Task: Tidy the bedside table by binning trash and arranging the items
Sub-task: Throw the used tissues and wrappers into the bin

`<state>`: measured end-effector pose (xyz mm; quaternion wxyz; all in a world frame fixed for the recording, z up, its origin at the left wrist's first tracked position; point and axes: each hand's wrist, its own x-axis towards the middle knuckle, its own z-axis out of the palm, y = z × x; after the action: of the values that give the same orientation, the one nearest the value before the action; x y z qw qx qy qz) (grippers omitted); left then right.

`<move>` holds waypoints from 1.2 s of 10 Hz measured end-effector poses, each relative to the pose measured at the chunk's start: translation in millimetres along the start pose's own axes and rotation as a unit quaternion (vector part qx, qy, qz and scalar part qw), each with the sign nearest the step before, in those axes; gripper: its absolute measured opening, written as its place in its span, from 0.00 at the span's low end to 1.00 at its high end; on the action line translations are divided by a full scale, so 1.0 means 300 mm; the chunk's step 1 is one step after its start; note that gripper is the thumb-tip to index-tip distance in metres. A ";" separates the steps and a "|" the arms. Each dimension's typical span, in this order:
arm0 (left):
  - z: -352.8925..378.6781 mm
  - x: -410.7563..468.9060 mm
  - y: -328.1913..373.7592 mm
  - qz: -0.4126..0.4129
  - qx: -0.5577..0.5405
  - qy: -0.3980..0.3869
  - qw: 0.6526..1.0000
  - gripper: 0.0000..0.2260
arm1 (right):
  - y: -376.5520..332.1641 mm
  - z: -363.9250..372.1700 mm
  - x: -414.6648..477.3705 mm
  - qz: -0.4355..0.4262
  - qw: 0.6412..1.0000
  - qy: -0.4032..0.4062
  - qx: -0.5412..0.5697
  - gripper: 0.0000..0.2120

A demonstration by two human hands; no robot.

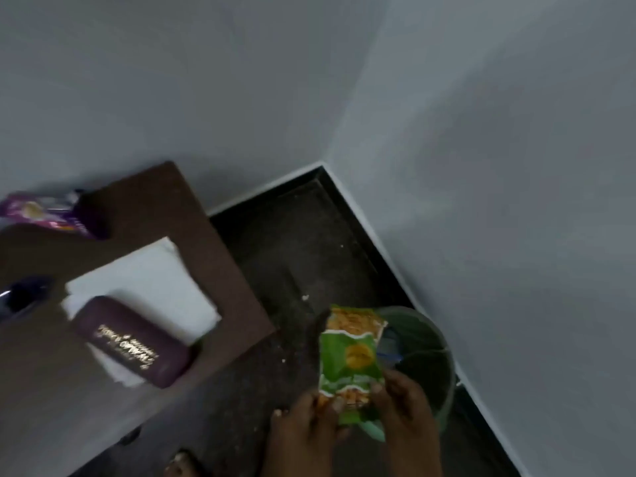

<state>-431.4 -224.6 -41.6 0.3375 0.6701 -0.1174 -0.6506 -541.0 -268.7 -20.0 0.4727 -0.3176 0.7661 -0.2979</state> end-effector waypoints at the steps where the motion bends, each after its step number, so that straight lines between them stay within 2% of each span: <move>1: 0.180 0.021 -0.024 -0.056 0.048 -0.059 0.996 0.13 | 0.144 -0.156 0.111 0.056 0.995 0.062 -0.055 0.07; 2: 0.266 0.031 -0.053 -0.017 0.056 -0.058 0.997 0.16 | 0.273 -0.237 0.197 0.092 0.983 0.086 -0.131 0.08; 3: 0.255 0.017 -0.097 0.001 0.089 -0.029 0.996 0.21 | 0.326 -0.273 0.247 0.116 0.971 0.080 -0.194 0.14; 4: 0.201 -0.044 -0.070 -0.041 0.181 -0.058 0.981 0.20 | 0.301 -0.271 0.264 0.100 0.972 0.066 -0.201 0.13; 5: 0.015 0.056 -0.161 -0.105 0.064 -0.113 0.986 0.40 | 0.234 -0.191 0.242 0.074 0.979 0.002 -0.188 0.10; 6: -0.152 0.040 -0.005 -0.101 -0.037 -0.060 0.992 0.41 | 0.121 -0.016 0.176 0.011 0.982 -0.068 -0.174 0.08; 7: -0.313 0.036 0.139 0.010 -0.024 0.060 0.998 0.07 | -0.030 0.212 0.105 -0.086 0.977 -0.129 -0.146 0.08; 8: -0.509 0.022 0.313 0.117 -0.152 0.169 0.967 0.12 | -0.188 0.463 0.037 -0.193 0.954 -0.199 -0.118 0.10; 9: -0.714 0.059 0.442 0.172 -0.195 0.264 0.929 0.10 | -0.325 0.719 -0.019 -0.259 0.924 -0.262 -0.103 0.15; 10: -0.867 0.166 0.507 0.164 -0.202 0.306 0.916 0.17 | -0.405 0.963 -0.037 -0.258 0.890 -0.353 -0.131 0.27; 11: -0.942 0.295 0.534 0.162 -0.217 0.309 0.912 0.15 | -0.436 1.135 -0.046 -0.262 0.853 -0.409 -0.193 0.34; 12: -0.976 0.377 0.527 0.149 -0.227 0.268 0.924 0.18 | -0.420 1.213 -0.050 -0.274 0.824 -0.453 -0.201 0.26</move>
<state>-94.0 -322.2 -57.3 0.5926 0.6995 0.0294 -0.3984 -177.3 -392.2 -53.2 0.5910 -0.7019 0.3899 -0.0771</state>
